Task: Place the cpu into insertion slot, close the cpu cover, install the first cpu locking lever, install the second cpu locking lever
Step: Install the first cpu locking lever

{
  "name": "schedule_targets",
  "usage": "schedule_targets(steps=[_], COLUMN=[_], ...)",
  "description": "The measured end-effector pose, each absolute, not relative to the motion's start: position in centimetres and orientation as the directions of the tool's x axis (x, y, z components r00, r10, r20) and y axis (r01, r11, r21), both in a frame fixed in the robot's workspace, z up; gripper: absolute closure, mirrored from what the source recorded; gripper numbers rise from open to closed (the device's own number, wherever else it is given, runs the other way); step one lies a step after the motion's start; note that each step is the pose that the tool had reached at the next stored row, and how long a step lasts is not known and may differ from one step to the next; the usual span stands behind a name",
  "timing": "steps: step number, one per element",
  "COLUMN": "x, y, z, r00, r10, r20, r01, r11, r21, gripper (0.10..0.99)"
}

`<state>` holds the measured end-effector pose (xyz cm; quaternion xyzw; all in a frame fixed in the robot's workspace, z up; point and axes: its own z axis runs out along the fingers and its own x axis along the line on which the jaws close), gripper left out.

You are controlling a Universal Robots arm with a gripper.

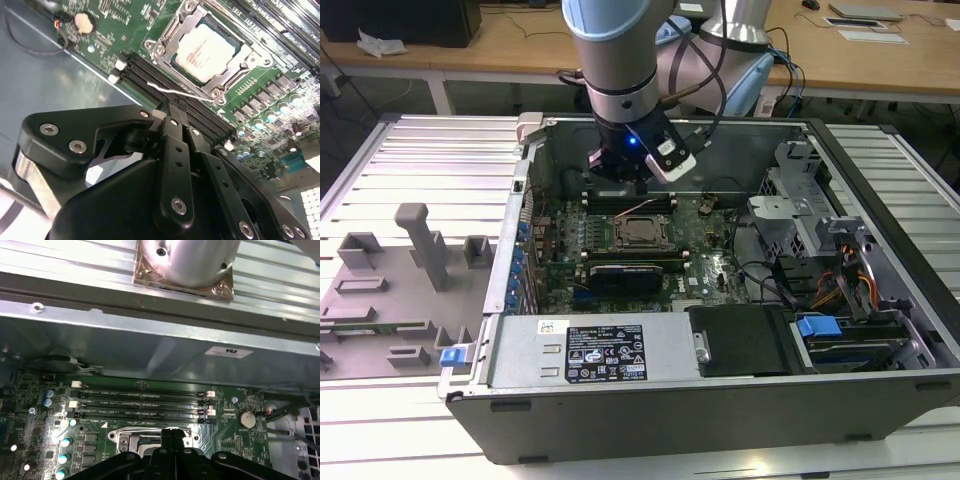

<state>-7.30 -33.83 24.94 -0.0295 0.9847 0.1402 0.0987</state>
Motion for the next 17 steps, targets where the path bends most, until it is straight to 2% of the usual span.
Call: schedule_targets(steps=[5, 17], x=[-7.3, -7.3], y=[-33.7, -32.5], z=[24.0, 23.1], r00=[-0.978, -0.977], r10=[0.043, 0.069], r20=[-0.203, -0.203], r01=[-0.013, 0.015], r11=[0.964, 0.966], r21=[0.266, 0.258], gripper=[0.98, 0.98])
